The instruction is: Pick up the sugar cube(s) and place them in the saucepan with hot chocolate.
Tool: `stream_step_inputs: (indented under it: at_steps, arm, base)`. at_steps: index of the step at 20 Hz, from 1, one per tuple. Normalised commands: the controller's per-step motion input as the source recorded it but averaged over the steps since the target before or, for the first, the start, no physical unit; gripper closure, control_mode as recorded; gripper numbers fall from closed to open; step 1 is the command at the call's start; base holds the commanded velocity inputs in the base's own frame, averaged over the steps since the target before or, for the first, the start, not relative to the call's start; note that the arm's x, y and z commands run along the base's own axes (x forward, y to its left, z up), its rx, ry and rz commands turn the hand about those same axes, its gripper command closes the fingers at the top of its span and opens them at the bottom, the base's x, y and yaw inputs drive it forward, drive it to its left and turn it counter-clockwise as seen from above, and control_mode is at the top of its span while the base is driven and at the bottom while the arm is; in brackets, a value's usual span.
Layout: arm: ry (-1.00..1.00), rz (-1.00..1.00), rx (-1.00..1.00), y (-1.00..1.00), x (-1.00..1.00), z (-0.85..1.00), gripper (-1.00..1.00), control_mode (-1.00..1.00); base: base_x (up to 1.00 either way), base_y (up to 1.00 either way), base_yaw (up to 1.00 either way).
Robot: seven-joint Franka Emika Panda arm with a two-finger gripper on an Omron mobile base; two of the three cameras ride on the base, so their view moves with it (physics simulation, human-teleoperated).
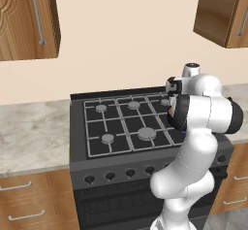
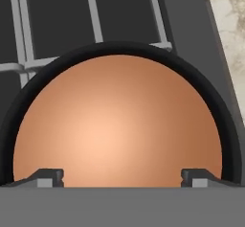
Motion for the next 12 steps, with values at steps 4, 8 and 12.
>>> stream_step_inputs:
  at_steps: [4,8,12]
  arm:
    - [-0.1,0.0,0.07,-0.01,-0.12,0.23,-1.0,-1.0]
    - [-0.14,0.0,0.09,-0.05,-0.09,0.23,-1.0,-1.0]
    - [-0.18,0.0,0.12,-0.21,-0.02,0.24,-1.0,-1.0]
  base:
    - [0.0,0.0,0.0]
    - [0.0,0.0,0.0]
    - [0.0,0.0,0.0]
